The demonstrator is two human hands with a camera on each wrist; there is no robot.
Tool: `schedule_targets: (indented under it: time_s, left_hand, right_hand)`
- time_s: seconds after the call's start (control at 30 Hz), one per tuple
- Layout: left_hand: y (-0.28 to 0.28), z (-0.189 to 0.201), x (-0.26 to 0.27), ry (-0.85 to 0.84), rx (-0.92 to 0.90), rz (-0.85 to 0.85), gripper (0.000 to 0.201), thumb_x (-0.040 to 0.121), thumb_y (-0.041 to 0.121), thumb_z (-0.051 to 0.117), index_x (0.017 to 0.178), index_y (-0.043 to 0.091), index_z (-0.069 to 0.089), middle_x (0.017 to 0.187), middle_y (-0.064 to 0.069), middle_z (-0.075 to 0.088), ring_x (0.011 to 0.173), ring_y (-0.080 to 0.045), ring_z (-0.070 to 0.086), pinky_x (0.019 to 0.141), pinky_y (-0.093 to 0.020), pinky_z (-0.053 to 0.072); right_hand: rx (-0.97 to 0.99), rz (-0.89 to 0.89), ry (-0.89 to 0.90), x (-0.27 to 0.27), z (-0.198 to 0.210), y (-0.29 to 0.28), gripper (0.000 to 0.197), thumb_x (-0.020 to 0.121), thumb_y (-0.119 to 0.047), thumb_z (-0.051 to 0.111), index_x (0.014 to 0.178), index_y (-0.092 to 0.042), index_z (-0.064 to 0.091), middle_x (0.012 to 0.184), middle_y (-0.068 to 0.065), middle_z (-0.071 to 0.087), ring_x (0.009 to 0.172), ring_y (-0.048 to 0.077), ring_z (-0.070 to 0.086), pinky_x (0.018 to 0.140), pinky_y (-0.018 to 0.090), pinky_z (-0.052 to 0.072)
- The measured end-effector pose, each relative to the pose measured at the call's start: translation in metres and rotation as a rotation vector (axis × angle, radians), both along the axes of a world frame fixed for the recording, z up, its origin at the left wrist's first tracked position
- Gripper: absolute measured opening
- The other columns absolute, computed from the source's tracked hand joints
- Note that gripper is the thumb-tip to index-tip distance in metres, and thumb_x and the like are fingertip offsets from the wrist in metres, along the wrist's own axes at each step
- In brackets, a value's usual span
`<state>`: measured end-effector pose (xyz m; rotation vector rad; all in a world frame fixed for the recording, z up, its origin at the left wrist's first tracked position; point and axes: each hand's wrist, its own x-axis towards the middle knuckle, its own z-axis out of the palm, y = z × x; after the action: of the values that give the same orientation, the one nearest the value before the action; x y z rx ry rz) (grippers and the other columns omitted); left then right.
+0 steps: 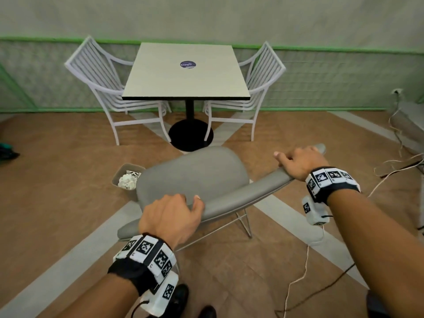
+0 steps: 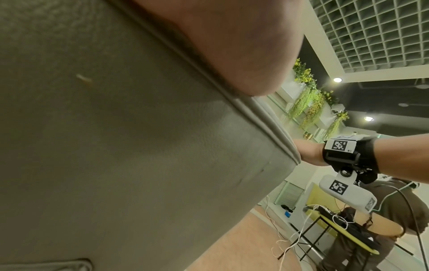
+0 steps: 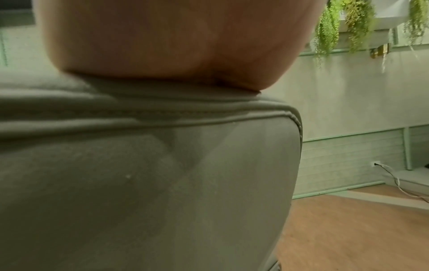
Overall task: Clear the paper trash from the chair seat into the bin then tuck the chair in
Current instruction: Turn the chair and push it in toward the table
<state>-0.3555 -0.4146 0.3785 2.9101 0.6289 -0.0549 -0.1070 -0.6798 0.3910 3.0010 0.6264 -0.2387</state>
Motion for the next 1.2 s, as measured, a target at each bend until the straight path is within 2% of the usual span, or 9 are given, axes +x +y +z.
schedule_targets:
  time_s: [0.2, 0.37, 0.47, 0.6, 0.67, 0.73, 0.93, 1.03, 1.2]
  left_hand:
    - [0.01, 0.007, 0.008, -0.012, 0.034, 0.012, 0.064, 0.085, 0.06, 0.022, 0.067, 0.012, 0.06, 0.066, -0.006, 0.058, 0.062, -0.032, 0.051, 0.062, -0.035, 0.043]
    - [0.042, 0.009, 0.013, -0.018, 0.031, -0.001, 0.062, 0.083, 0.056, 0.024, 0.059, 0.009, 0.056, 0.063, -0.01, 0.06, 0.062, -0.033, 0.057, 0.066, -0.036, 0.052]
    - [0.065, 0.011, 0.018, -0.016, 0.038, -0.003, 0.061, 0.083, 0.055, 0.026, 0.057, 0.007, 0.055, 0.058, -0.009, 0.056, 0.059, -0.034, 0.055, 0.062, -0.035, 0.049]
    - [0.102, 0.007, 0.021, -0.034, 0.035, -0.019, 0.058, 0.08, 0.053, 0.03, 0.055, 0.006, 0.053, 0.052, -0.007, 0.055, 0.05, -0.029, 0.053, 0.06, -0.035, 0.051]
    - [0.118, 0.007, 0.019, -0.043, 0.053, -0.028, 0.056, 0.08, 0.053, 0.033, 0.056, 0.007, 0.053, 0.051, -0.006, 0.055, 0.049, -0.028, 0.053, 0.056, -0.032, 0.047]
    - [0.133, 0.008, 0.016, -0.059, 0.069, -0.049, 0.054, 0.08, 0.051, 0.034, 0.057, 0.006, 0.053, 0.049, -0.006, 0.054, 0.049, -0.028, 0.053, 0.052, -0.03, 0.042]
    - [0.176, 0.006, 0.007, -0.042, 0.139, -0.028, 0.049, 0.078, 0.048, 0.034, 0.06, 0.008, 0.056, 0.046, -0.006, 0.054, 0.045, -0.025, 0.054, 0.049, -0.03, 0.047]
    - [0.182, 0.0, -0.001, -0.051, 0.177, 0.007, 0.05, 0.079, 0.046, 0.028, 0.06, 0.01, 0.057, 0.047, -0.004, 0.052, 0.044, -0.023, 0.051, 0.047, -0.026, 0.039]
    - [0.163, -0.006, -0.008, -0.137, 0.248, -0.005, 0.045, 0.084, 0.038, 0.03, 0.048, 0.014, 0.04, 0.042, 0.003, 0.037, 0.042, -0.025, 0.042, 0.063, -0.033, 0.034]
  right_hand:
    - [0.021, -0.001, -0.064, -0.005, -0.006, 0.006, 0.081, 0.09, -0.063, 0.006, 0.078, -0.021, 0.075, 0.077, 0.012, 0.07, 0.078, 0.028, 0.056, 0.096, 0.043, 0.038]
    - [0.025, 0.002, -0.071, -0.019, -0.004, 0.025, 0.073, 0.095, -0.059, 0.01, 0.063, -0.021, 0.065, 0.067, 0.009, 0.065, 0.074, 0.026, 0.058, 0.101, 0.045, 0.037]
    - [0.024, 0.003, -0.08, -0.028, -0.004, 0.04, 0.076, 0.093, -0.06, 0.008, 0.062, -0.019, 0.064, 0.07, 0.011, 0.066, 0.078, 0.027, 0.059, 0.102, 0.047, 0.034]
    - [0.036, -0.023, -0.093, -0.042, -0.01, 0.059, 0.086, 0.089, -0.065, 0.003, 0.068, -0.016, 0.071, 0.075, 0.012, 0.07, 0.085, 0.027, 0.06, 0.101, 0.048, 0.033]
    - [0.042, -0.031, -0.112, -0.052, -0.013, 0.068, 0.088, 0.089, -0.066, 0.003, 0.072, -0.017, 0.074, 0.075, 0.011, 0.07, 0.087, 0.027, 0.06, 0.098, 0.047, 0.032]
    - [0.04, -0.03, -0.127, -0.064, -0.014, 0.077, 0.086, 0.089, -0.065, 0.004, 0.073, -0.018, 0.074, 0.073, 0.011, 0.069, 0.085, 0.026, 0.059, 0.095, 0.046, 0.031]
    - [0.008, 0.056, -0.169, -0.098, -0.016, 0.099, 0.078, 0.09, -0.064, 0.01, 0.079, -0.019, 0.073, 0.076, 0.008, 0.069, 0.085, 0.025, 0.057, 0.089, 0.047, 0.033]
    - [0.031, 0.139, -0.174, -0.101, -0.016, 0.095, 0.072, 0.092, -0.064, 0.012, 0.082, -0.024, 0.072, 0.078, 0.005, 0.07, 0.085, 0.024, 0.059, 0.085, 0.045, 0.036]
    - [0.123, 0.139, -0.175, -0.084, -0.014, 0.068, 0.059, 0.094, -0.062, 0.017, 0.063, -0.028, 0.054, 0.059, 0.002, 0.062, 0.062, 0.023, 0.056, 0.086, 0.041, 0.045]
